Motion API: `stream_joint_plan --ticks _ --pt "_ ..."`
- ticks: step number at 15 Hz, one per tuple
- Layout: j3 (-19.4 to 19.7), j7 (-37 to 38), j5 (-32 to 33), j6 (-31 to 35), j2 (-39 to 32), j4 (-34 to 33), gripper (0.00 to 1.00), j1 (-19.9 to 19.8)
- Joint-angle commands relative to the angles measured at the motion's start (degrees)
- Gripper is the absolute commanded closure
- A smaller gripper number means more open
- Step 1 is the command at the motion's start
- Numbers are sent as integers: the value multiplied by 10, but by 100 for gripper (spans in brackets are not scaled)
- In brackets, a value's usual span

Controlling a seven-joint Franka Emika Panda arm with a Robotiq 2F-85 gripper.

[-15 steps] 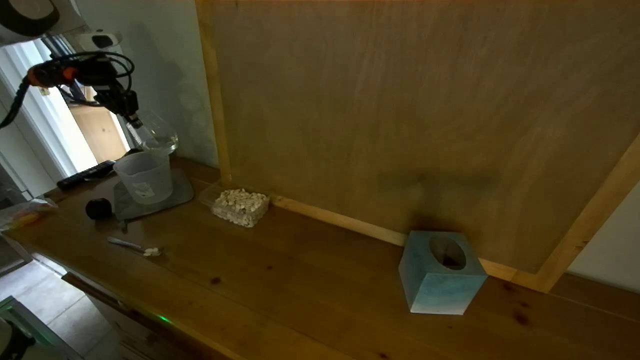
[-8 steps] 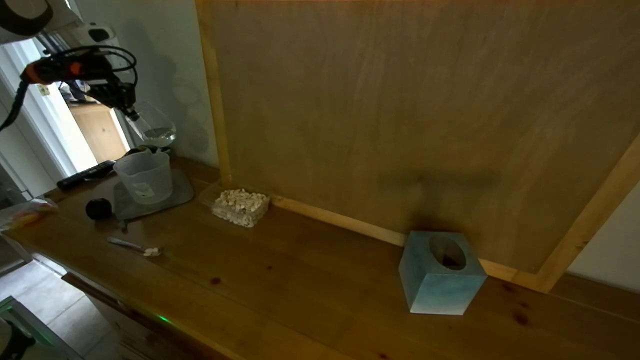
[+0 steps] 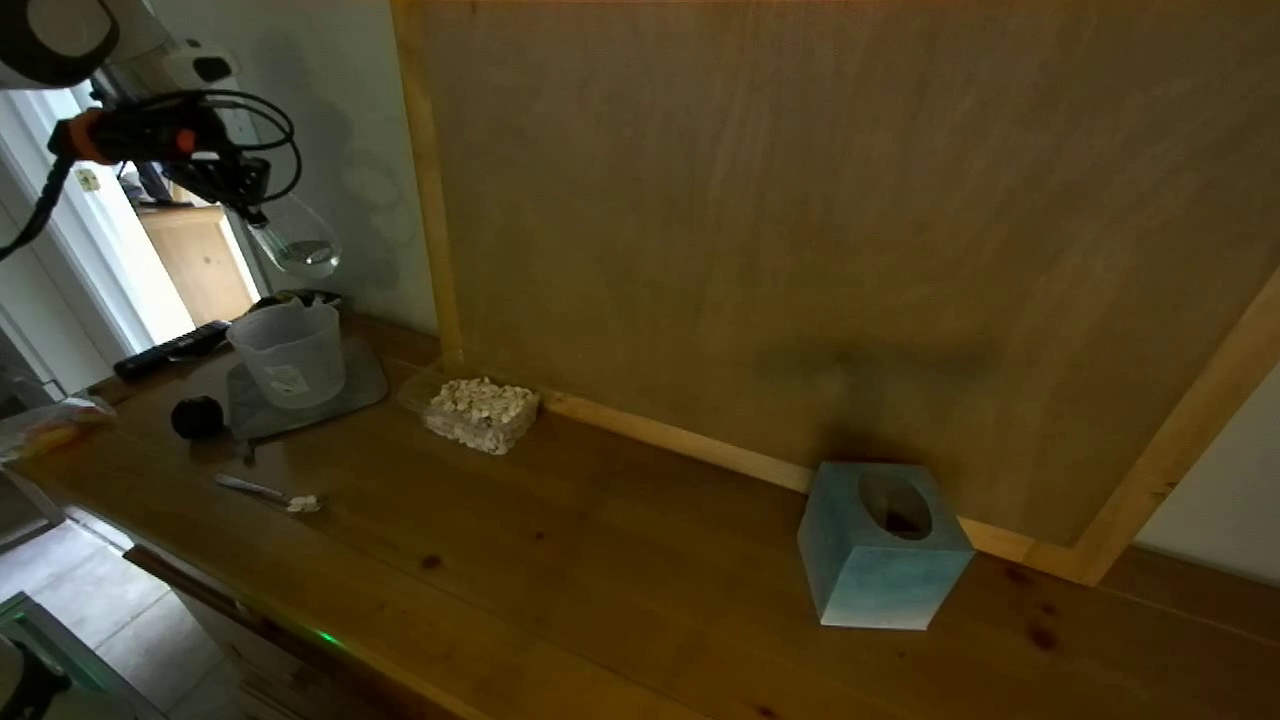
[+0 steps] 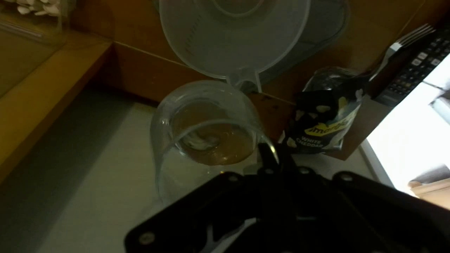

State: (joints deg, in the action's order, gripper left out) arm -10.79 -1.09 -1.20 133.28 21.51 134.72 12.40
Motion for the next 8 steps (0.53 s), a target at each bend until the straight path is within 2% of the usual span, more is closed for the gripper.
stream_joint_plan --ticks 1,6,8 --pt "6 -23 -16 0 -2 -2 96 6" --pt "17 -53 -33 3 -7 -1 96 14" --pt "26 -82 -57 -4 -6 -4 99 28"
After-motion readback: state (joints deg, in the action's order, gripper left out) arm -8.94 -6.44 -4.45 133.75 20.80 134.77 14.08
